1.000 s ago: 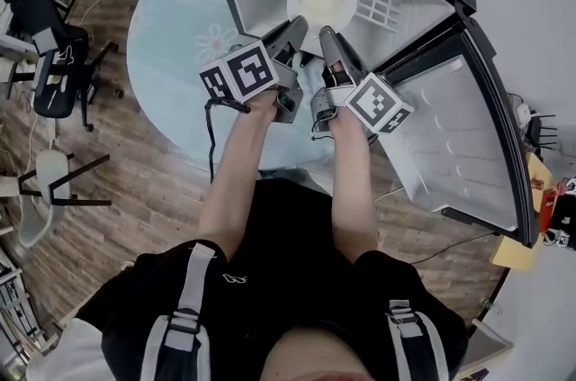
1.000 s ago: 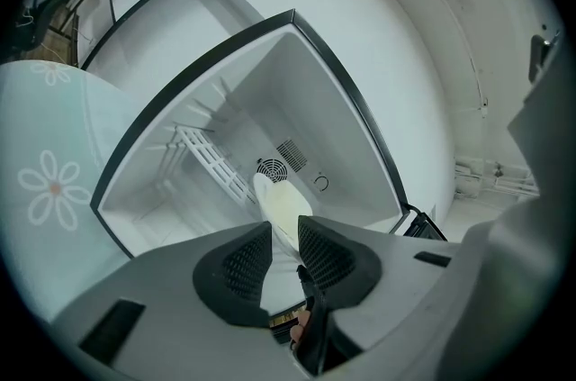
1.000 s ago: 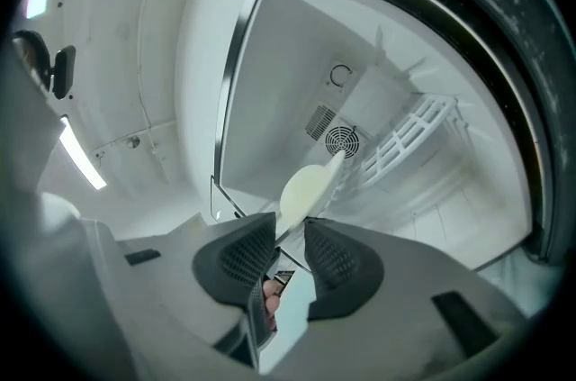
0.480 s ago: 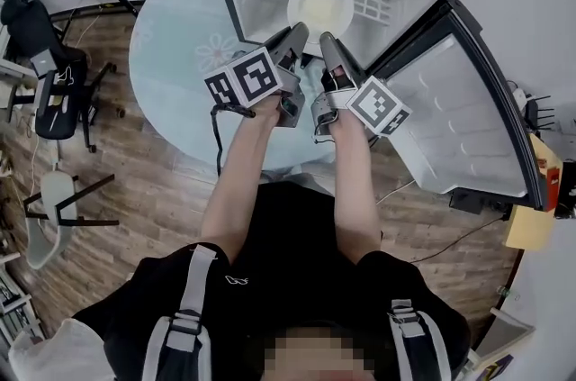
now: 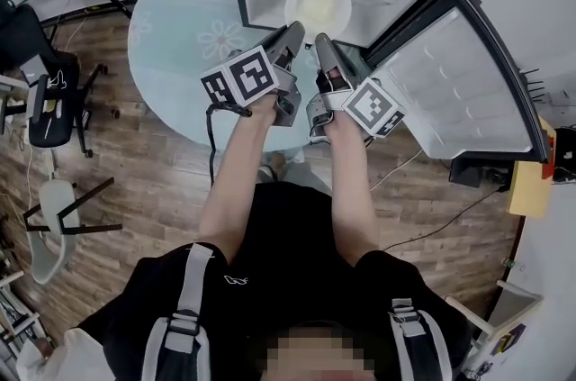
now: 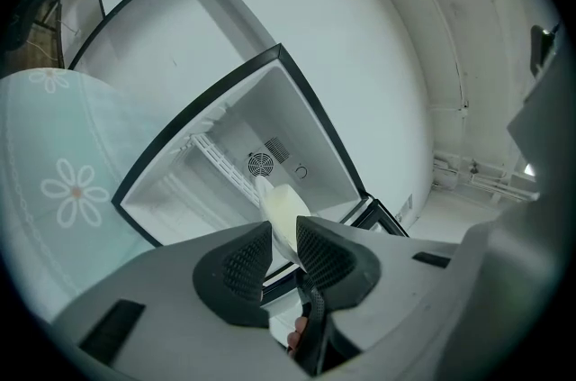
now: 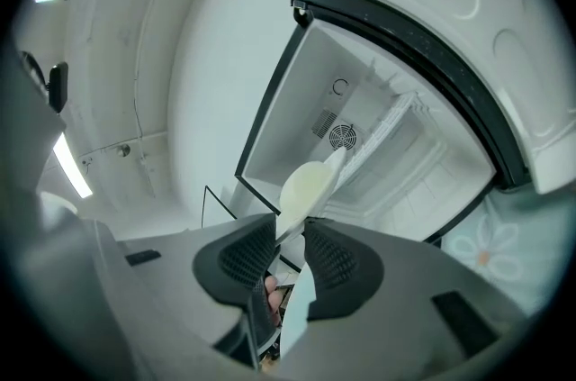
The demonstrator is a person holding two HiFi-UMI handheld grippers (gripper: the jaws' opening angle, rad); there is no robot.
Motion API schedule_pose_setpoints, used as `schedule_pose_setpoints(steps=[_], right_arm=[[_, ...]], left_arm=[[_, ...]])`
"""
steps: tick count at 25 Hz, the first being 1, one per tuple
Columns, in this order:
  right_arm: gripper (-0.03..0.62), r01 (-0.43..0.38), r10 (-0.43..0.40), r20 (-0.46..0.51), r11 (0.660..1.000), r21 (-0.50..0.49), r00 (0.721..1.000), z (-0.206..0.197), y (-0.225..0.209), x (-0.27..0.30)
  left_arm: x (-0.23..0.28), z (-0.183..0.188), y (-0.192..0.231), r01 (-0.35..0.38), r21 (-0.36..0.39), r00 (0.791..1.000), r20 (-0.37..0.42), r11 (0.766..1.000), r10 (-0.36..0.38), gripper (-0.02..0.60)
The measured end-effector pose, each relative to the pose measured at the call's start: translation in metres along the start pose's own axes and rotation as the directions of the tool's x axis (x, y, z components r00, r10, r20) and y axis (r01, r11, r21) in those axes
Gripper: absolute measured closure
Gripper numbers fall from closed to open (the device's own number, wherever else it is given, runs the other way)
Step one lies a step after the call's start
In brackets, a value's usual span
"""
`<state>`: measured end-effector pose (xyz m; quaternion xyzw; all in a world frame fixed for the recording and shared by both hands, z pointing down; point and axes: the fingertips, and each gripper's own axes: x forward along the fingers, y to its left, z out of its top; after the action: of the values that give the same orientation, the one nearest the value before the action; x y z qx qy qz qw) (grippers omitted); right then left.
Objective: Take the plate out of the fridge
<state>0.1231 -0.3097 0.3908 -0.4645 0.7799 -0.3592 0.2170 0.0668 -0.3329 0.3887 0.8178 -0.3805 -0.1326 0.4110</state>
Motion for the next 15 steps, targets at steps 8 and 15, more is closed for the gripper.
schedule_pose_setpoints(steps=[8, 15], right_arm=[[0.491, 0.017, -0.017, 0.042, 1.000, -0.014, 0.999, -0.009, 0.015, -0.006], [0.490, 0.014, -0.013, 0.024, 0.999, -0.041, 1.000, -0.012, 0.024, 0.003]], left_arm=[[-0.016, 0.003, -0.003, 0.046, 0.011, 0.999, -0.012, 0.999, -0.046, 0.502], [-0.022, 0.014, 0.000, 0.061, 0.008, 0.998, 0.002, 0.998, -0.061, 0.502]])
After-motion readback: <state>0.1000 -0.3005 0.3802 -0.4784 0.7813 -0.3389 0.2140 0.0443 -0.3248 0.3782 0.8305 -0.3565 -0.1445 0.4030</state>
